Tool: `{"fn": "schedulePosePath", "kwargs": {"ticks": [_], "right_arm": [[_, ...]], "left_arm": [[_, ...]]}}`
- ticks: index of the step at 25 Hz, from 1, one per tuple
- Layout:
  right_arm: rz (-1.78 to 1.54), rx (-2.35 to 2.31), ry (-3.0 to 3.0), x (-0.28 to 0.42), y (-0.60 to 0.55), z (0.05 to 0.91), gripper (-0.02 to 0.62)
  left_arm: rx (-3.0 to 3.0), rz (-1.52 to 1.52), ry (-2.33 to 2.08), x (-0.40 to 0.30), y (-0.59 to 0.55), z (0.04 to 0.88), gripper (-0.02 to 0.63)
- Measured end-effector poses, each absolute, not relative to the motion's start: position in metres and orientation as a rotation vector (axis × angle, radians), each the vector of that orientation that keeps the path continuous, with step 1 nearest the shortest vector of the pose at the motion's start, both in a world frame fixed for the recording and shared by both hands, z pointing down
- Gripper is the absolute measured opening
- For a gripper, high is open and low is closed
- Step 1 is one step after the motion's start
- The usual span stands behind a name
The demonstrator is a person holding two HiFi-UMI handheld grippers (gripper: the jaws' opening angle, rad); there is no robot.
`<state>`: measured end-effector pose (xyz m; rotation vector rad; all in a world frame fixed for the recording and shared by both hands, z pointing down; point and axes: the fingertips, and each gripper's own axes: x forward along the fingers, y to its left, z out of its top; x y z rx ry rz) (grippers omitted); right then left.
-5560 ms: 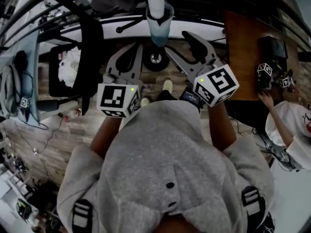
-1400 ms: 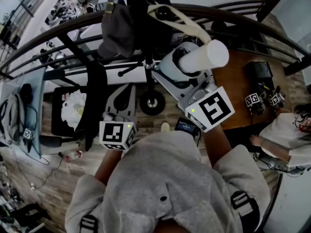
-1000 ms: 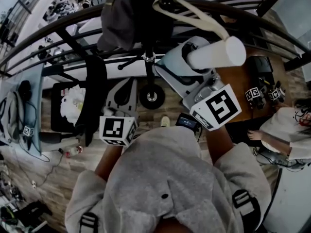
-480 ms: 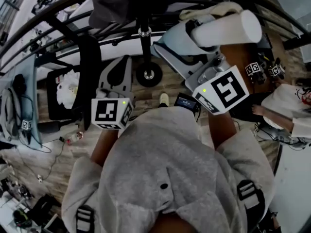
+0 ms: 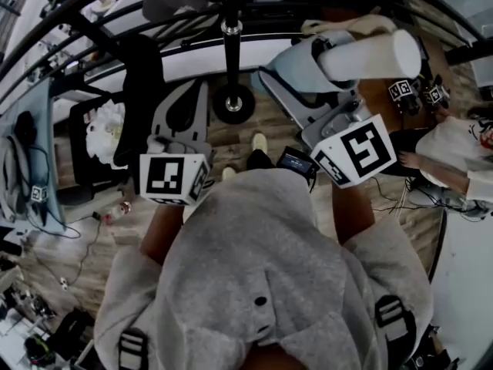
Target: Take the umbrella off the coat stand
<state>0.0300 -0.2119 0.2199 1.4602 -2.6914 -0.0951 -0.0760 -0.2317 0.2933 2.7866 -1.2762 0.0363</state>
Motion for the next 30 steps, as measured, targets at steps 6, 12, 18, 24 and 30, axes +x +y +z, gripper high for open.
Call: {"fn": "schedulePosePath", "kwargs": {"ticks": [6,12,18,24,30], "right_arm": [[-0.061,1.497,-2.647,0.022,-0.189,0.235,0.27],[-0.047,1.529,-2.619,0.011,-0.168,0.242,0.27],[-0.017,1.546,-2.597,0.008,-0.145,0.259,0.27],[0.006,1.553,-2.582,0.012,-0.138,0.261,0.27],[0.015,1.575,-2.581,0.028,-0.133,0.261,0.27]], "left_arm": [[2.786,0.025,-1.268,-0.093,-0.21,0.299,0.015],[2.783,0.02,-1.226,-0.105,-0.192,0.304,0.015],[2.806,0.033,-1.196,-0.109,-0.171,0.31,0.015],[2.812,0.022,-1.207,-0.109,-0.164,0.303,0.015],[2.818,0.022,-1.224,-0.097,-0.159,0.297,0.015]]}}
